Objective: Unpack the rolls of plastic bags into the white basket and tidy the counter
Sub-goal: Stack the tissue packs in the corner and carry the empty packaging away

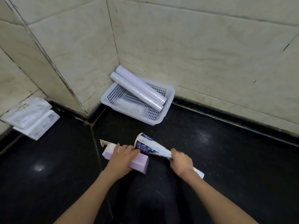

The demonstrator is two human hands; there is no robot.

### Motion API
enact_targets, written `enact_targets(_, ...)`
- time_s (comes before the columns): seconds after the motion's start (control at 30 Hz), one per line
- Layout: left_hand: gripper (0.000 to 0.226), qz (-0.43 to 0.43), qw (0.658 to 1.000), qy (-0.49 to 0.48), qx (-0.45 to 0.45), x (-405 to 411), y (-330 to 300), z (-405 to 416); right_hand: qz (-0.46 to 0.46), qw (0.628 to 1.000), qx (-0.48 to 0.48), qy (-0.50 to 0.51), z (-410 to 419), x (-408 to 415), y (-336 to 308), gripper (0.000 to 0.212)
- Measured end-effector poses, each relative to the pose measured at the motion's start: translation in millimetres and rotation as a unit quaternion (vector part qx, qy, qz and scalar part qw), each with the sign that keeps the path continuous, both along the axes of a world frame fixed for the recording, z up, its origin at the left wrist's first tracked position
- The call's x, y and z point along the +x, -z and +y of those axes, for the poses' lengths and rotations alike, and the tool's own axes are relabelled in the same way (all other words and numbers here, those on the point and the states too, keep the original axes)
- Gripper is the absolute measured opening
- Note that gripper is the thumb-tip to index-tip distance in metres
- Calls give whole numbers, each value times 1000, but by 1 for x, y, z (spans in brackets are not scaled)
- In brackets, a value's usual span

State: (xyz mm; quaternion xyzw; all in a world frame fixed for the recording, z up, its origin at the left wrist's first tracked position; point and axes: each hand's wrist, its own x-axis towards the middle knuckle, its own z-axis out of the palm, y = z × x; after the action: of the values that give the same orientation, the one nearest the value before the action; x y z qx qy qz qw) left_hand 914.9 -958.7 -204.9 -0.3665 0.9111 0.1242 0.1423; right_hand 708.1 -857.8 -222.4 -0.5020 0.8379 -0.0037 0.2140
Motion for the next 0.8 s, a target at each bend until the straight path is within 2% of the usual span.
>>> enact_targets(0.07,65,33,999,-2,-16,-2,-7,-5,-26,997,-39,56,3,-8,-12,21)
enact_targets(0.2,71,152,987,-28,-44,-23,-33,-5,-50,983,-118,134,34,-26,-43,26)
enact_targets(0.37,81,263,962,5,68,-70,-60,41,-67,944,-172,274,121,-26,-78,26)
enact_targets(0.43,74,292,947,42,128,-83,-71,71,-78,911,-198,354,167,-17,-88,26)
enact_targets(0.53,65,304,930,125,163,-101,-86,123,-77,849,-244,462,242,1,-101,27)
enact_targets(0.8,67,283,861,350,237,-142,-98,308,-31,665,-335,667,450,78,-117,26)
